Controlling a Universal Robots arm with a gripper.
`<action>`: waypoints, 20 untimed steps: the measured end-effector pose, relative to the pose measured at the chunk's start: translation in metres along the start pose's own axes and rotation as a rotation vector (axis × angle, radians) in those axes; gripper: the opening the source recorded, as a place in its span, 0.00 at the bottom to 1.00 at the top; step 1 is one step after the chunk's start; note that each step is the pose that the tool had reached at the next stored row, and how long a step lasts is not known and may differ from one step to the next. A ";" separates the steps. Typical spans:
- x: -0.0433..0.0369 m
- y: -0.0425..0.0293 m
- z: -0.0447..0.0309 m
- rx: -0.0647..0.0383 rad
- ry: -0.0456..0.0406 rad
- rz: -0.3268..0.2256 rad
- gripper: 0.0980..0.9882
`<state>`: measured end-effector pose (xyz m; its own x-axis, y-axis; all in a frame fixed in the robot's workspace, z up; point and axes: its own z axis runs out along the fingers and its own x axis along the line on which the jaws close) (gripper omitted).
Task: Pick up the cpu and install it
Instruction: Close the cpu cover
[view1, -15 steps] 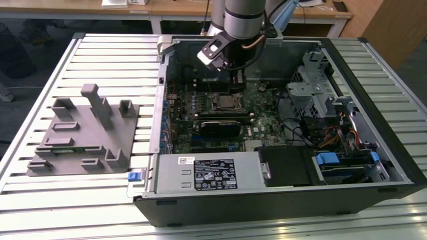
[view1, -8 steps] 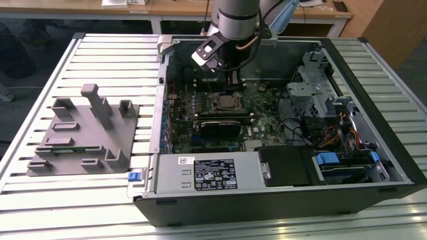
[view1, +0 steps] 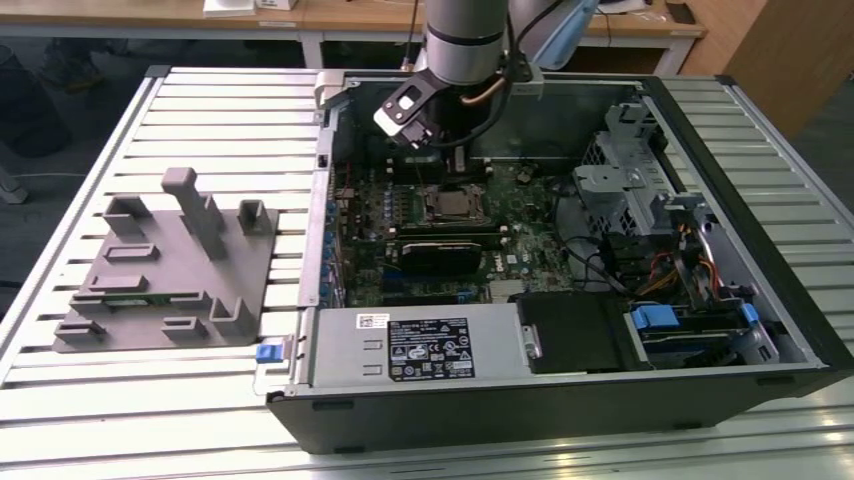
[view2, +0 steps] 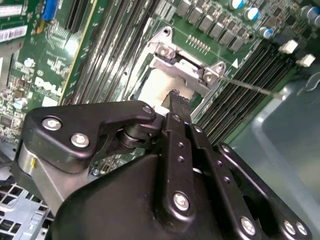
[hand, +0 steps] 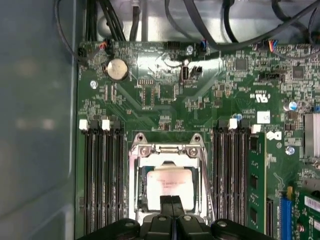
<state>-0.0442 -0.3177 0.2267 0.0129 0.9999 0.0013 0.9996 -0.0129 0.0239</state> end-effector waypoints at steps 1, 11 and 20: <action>0.0000 -0.0012 0.0008 0.000 0.0000 0.000 0.01; -0.0001 -0.0081 0.0092 0.000 0.0001 0.000 0.01; -0.0002 -0.0110 0.0152 0.000 0.0001 0.000 0.01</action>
<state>-0.0549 -0.3177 0.2113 0.0128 0.9999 0.0014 0.9996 -0.0129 0.0240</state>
